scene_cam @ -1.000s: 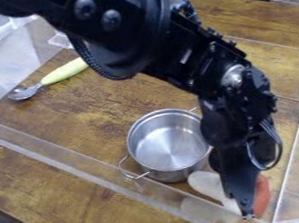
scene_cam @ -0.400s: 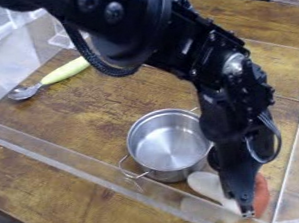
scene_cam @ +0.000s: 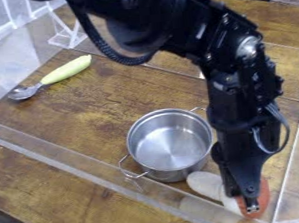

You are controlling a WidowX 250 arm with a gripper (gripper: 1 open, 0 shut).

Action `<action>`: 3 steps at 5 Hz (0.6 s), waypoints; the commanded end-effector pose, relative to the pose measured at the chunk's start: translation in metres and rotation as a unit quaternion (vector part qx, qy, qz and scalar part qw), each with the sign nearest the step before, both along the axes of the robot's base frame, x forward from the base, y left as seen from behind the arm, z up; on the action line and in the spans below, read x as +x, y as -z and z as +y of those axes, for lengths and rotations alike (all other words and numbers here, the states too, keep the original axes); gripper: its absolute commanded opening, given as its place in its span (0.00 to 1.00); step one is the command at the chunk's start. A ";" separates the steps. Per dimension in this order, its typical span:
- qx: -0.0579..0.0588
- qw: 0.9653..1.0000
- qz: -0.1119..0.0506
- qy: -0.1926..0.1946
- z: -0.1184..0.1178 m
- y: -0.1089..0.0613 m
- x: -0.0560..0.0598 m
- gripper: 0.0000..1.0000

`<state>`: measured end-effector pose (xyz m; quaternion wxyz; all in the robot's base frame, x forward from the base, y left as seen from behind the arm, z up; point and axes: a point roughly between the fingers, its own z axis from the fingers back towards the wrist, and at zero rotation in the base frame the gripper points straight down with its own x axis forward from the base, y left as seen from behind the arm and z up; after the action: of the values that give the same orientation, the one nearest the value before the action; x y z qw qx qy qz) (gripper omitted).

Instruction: Put the mushroom in the silver pot

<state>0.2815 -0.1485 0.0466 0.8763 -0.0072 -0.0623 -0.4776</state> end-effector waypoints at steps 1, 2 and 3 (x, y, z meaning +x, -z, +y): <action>-0.002 1.000 0.005 0.011 -0.013 -0.017 -0.003 0.00; -0.005 1.000 0.006 0.004 -0.003 -0.030 0.001 0.00; -0.007 1.000 0.006 0.004 0.006 -0.040 0.007 0.00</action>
<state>0.2791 -0.1421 0.0607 0.8763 -0.0205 -0.0160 -0.4811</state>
